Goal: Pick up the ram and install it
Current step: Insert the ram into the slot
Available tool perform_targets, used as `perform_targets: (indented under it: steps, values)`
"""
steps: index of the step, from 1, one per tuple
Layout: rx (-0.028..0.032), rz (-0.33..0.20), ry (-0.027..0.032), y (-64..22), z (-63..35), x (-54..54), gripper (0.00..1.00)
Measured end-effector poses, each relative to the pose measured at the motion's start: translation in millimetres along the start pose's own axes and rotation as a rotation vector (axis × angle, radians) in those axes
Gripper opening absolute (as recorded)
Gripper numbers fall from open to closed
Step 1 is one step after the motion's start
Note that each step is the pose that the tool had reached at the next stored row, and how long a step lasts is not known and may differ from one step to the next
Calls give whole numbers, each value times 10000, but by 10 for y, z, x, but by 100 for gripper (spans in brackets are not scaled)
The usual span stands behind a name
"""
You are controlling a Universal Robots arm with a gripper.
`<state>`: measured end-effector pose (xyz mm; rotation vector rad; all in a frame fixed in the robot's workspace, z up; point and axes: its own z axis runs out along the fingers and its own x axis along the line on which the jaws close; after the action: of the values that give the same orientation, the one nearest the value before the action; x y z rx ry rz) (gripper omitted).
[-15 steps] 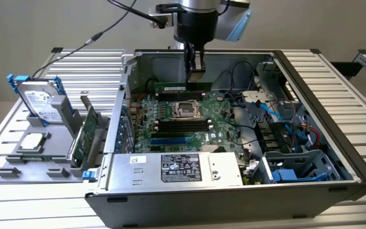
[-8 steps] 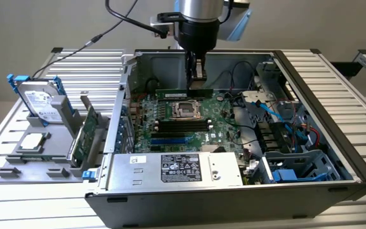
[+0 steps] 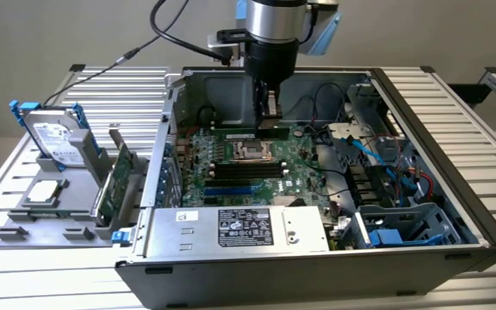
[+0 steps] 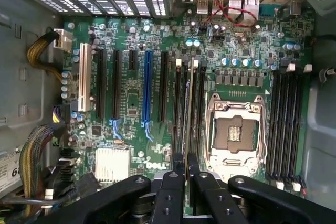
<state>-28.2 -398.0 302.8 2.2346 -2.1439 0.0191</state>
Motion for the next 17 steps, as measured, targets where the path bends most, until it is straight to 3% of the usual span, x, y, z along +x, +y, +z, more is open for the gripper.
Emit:
perform_targets:
  steps: [17]
  values:
    - [6,-173,5,-14,309,-12,14]
